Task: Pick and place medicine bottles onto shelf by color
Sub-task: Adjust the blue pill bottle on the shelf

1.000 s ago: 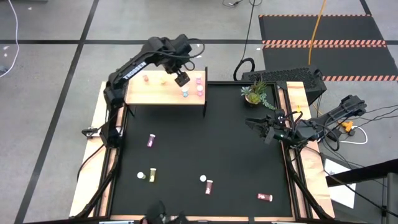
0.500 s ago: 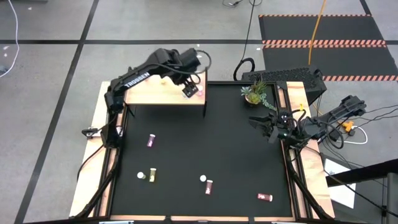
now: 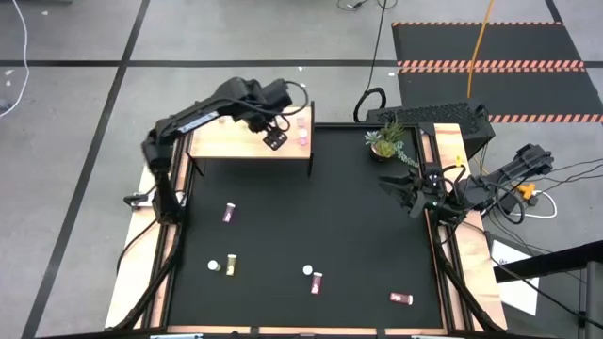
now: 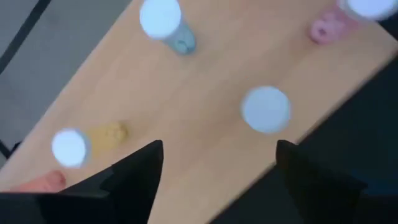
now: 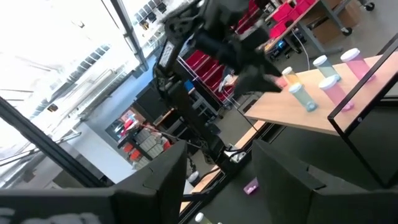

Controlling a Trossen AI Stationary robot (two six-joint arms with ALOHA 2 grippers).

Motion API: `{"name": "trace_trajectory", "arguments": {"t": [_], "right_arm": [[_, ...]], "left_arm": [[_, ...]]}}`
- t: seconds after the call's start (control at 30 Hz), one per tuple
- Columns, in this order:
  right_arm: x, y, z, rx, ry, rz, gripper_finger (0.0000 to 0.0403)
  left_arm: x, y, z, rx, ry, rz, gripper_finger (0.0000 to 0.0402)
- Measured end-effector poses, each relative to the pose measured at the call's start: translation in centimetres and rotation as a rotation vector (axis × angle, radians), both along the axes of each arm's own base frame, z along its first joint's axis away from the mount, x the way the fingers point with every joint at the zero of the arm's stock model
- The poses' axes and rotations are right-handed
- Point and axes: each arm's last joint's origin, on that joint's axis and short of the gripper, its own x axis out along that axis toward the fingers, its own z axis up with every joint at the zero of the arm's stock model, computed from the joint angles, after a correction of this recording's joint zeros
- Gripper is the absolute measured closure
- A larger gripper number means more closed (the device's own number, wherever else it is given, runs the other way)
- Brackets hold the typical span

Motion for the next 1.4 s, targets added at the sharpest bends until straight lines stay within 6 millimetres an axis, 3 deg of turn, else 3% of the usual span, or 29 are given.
{"name": "trace_trajectory", "arguments": {"t": [0.27,0.5,0.67,0.9,1.4], "right_arm": [[0.0,0.0,0.1,0.014,-0.01,-0.005,0.0227],[-0.4,-0.5,0.4,0.013,-0.029,-0.023,0.0227],[-0.6,-0.6,0.5,0.011,-0.036,-0.025,0.0227],[-0.6,-0.6,0.6,0.025,-0.051,-0.024,0.0227],[-0.7,-0.6,0.8,0.085,-0.083,-0.017,0.0227]], "left_arm": [[-2.6,-1.6,-0.1,0.033,-0.283,0.023,0.0045],[-2.2,-1.8,-0.2,0.018,-0.316,0.03,0.0051],[-1.4,-1.1,-1.4,-0.024,-0.305,0.063,0.0053],[-0.4,0.0,-3.0,-0.049,-0.28,0.077,0.0077],[-0.6,1.2,-3.4,-0.021,-0.266,0.045,0.0155]]}}
